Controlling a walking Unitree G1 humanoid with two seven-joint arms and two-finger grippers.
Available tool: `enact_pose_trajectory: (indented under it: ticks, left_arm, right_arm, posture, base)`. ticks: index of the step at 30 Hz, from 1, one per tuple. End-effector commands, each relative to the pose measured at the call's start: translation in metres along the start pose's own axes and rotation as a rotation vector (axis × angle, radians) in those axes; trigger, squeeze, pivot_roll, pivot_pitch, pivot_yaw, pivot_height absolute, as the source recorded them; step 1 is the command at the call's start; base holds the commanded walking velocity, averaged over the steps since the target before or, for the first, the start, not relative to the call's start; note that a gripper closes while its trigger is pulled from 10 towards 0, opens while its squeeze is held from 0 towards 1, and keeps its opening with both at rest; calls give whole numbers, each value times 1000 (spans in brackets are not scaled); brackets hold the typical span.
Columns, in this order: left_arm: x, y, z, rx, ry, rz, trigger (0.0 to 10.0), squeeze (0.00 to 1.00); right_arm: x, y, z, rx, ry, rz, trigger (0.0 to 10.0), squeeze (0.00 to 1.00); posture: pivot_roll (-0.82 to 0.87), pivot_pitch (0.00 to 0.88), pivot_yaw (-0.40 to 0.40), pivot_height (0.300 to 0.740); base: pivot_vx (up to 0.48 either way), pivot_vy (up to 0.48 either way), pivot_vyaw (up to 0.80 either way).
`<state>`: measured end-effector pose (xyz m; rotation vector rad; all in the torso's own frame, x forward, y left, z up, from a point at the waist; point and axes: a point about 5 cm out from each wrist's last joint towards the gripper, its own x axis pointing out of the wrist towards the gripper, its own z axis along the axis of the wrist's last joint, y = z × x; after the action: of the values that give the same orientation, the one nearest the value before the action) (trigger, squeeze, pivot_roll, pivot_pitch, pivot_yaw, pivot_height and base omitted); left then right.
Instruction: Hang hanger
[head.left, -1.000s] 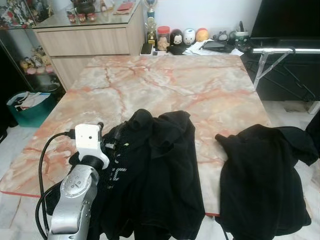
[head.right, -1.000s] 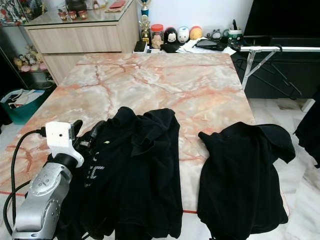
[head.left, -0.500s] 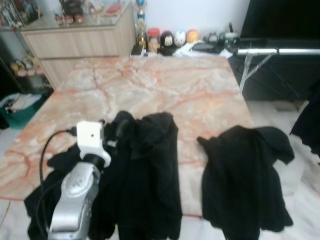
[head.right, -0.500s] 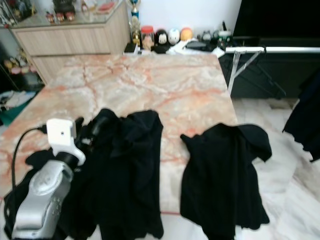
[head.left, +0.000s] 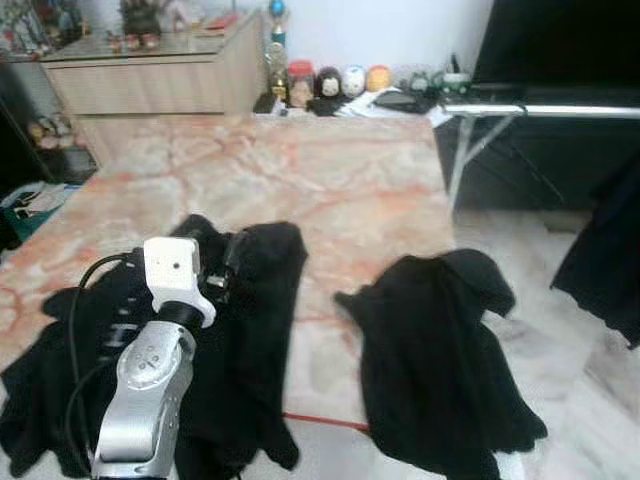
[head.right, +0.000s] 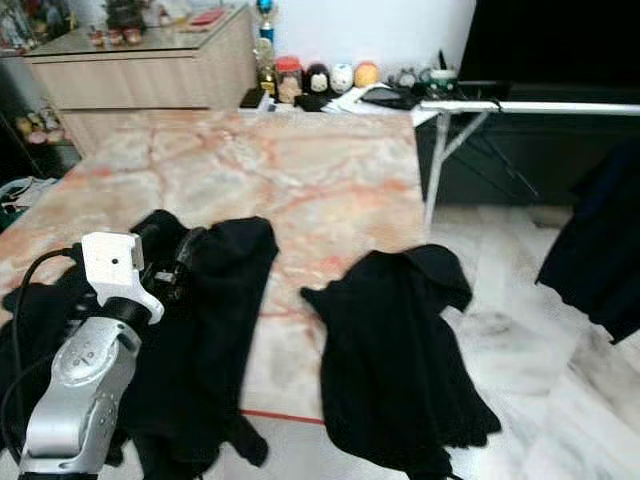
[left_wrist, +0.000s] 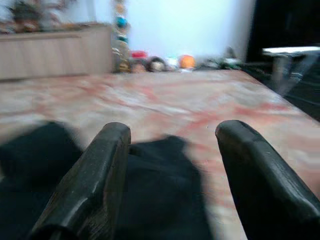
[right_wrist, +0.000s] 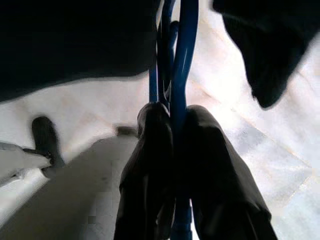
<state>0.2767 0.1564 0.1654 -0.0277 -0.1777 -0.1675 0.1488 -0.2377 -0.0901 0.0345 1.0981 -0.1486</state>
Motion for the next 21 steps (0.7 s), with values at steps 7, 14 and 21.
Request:
enact_pose_trajectory:
  ticks: [7, 14, 21]
  left_arm:
    - [1, -44, 19, 33, 34, -440, 10000, 0]
    - [-14, -90, -13, 130, 272, -873, 10000, 0]
    - [-3, -117, -22, 156, 311, -967, 10000, 0]
  right_arm:
    - [0, -2, 6, -4, -19, -4, 10000, 0]
    - [0, -2, 7, -15, -19, 0, 10000, 0]
    - [0, -2, 7, -18, -21, -2, 10000, 0]
  posture:
    - [-1, 0, 35, 740]
    - [11, 0, 28, 740]
    - [7, 0, 25, 740]
  base:
    - [0, -91, 0]
    - [0, 0, 0]
    - [0, 0, 0]
